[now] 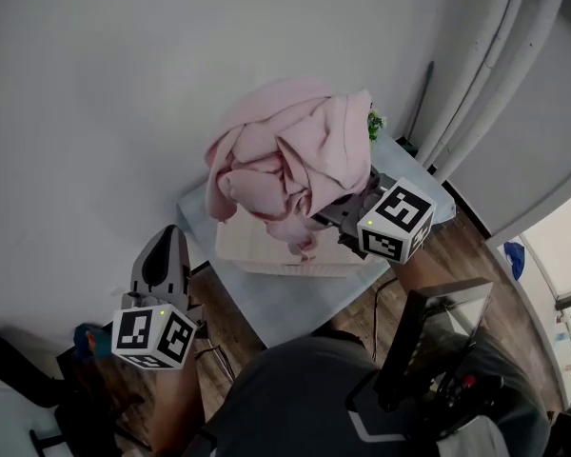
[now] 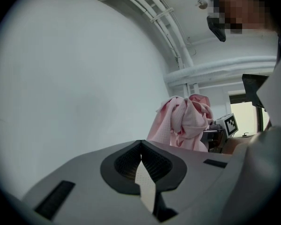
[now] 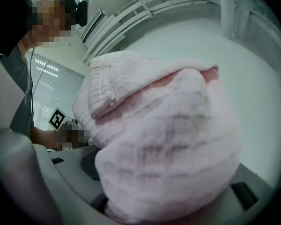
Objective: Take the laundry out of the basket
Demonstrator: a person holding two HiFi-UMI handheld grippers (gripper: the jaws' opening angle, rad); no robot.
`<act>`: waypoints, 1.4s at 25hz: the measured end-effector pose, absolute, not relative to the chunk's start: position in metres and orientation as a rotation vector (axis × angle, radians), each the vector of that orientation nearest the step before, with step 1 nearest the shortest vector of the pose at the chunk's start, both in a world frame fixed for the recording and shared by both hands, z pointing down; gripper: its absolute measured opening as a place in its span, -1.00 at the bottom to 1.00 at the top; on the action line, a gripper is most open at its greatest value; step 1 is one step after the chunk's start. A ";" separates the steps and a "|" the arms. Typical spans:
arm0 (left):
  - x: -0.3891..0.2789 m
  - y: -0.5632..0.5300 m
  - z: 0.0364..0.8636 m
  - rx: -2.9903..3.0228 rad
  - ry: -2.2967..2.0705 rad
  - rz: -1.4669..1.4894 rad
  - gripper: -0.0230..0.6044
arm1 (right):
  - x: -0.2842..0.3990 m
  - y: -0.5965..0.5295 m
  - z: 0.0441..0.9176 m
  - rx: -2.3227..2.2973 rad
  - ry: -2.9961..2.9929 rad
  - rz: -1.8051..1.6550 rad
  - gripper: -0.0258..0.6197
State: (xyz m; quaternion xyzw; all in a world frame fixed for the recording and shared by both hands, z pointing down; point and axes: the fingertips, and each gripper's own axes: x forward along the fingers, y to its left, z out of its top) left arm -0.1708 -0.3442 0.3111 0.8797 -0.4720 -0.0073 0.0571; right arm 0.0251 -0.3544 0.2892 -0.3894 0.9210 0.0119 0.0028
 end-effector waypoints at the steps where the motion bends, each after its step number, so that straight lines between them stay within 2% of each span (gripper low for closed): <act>1: -0.168 -0.344 0.307 2.687 -1.417 -0.033 -0.90 | 0.031 -0.351 0.281 -1.251 2.860 0.049 -0.03; 12: -0.152 -0.343 0.296 2.858 -1.131 -0.106 -0.90 | 0.063 -0.306 0.213 -1.568 2.537 0.103 -0.03; 27: -0.039 -0.277 0.259 2.977 -0.878 -0.114 -0.90 | 0.189 -0.183 0.119 -1.816 2.241 0.207 -0.03; 35: 0.070 -0.240 0.233 2.992 -0.741 -0.085 -0.90 | 0.281 -0.129 0.100 -1.886 2.187 0.189 -0.02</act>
